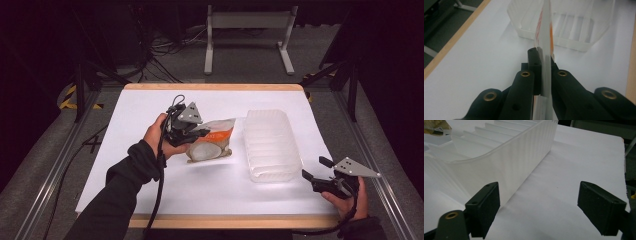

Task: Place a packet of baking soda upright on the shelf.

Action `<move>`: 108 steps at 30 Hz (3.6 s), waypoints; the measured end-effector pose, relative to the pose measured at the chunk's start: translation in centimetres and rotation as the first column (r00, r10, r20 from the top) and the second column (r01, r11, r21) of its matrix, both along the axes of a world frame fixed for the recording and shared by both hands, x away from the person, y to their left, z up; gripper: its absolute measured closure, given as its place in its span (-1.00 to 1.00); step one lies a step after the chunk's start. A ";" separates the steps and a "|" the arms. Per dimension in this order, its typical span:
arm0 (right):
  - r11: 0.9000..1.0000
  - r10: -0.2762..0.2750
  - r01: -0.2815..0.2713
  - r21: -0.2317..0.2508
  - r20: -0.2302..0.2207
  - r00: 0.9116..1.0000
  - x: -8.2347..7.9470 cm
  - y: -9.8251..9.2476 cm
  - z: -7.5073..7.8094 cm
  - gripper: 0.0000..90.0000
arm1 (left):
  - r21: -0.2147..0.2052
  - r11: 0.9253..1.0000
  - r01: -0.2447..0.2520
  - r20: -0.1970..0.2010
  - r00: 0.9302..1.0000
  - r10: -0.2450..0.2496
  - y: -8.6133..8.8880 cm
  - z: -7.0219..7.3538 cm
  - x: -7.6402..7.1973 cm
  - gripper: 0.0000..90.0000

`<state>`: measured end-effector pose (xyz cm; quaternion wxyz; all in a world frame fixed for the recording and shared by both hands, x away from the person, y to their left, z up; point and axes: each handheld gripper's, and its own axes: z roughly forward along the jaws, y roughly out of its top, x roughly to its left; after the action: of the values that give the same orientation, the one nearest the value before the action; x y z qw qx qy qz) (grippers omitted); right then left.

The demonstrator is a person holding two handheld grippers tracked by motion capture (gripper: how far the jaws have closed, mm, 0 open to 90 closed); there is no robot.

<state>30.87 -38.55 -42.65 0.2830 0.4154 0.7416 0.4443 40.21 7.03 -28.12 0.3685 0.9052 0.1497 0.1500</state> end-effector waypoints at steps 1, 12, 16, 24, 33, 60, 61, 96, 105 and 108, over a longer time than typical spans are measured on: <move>1.000 0.003 -0.003 -0.001 0.002 1.000 0.0 0.0 0.0 -0.58 | -0.003 1.000 0.002 0.003 1.000 -0.002 -0.2 0.1 0.1 1.00; 1.000 -0.004 0.004 -0.003 0.001 1.000 0.0 -0.2 0.0 -0.58 | -0.047 0.998 0.048 0.037 0.998 -0.046 -2.8 1.9 0.5 1.00; 1.000 -0.008 0.008 -0.008 -0.004 1.000 0.0 -0.3 -0.1 -0.58 | -0.063 0.995 0.073 0.050 0.996 -0.070 -4.0 2.4 0.4 1.00; 1.000 -0.007 0.007 -0.011 -0.002 1.000 0.0 -0.3 -0.2 -0.58 | -0.111 0.989 0.100 0.062 0.994 -0.093 -5.9 3.3 0.6 1.00; 1.000 -0.008 0.008 -0.010 -0.008 1.000 0.1 -0.3 -0.3 -0.58 | -0.127 0.981 0.145 0.078 0.988 -0.136 -8.9 3.8 0.9 1.00; 1.000 -0.007 0.007 0.000 -0.008 1.000 -0.1 -0.5 -0.3 -0.58 | -0.170 0.968 0.185 0.023 0.983 -0.184 -16.6 0.3 3.8 1.00; 1.000 -0.009 0.009 -0.001 -0.008 1.000 -0.1 -0.6 -0.3 -0.58 | -0.171 0.968 0.185 0.018 0.983 -0.185 -16.7 0.0 4.0 1.00; 1.000 0.002 -0.002 -0.016 -0.011 1.000 -0.1 -0.3 -0.4 -0.58 | -0.198 0.968 0.152 -0.023 0.987 -0.159 -16.5 -4.3 4.0 0.98; 1.000 0.010 -0.010 -0.025 -0.015 1.000 -0.1 -0.1 -0.4 -0.58 | -0.227 0.963 0.147 0.004 0.989 -0.150 -14.5 -3.2 3.6 0.89; 1.000 0.010 -0.010 -0.023 -0.014 1.000 -0.1 0.0 -0.4 -0.58 | -0.240 0.959 0.153 0.020 0.988 -0.153 -13.4 -2.9 3.4 0.83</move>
<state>30.74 -38.59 -43.02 0.2802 0.4116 0.7506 0.4344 43.62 -6.41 -30.99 0.4859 0.8626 0.0961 0.1025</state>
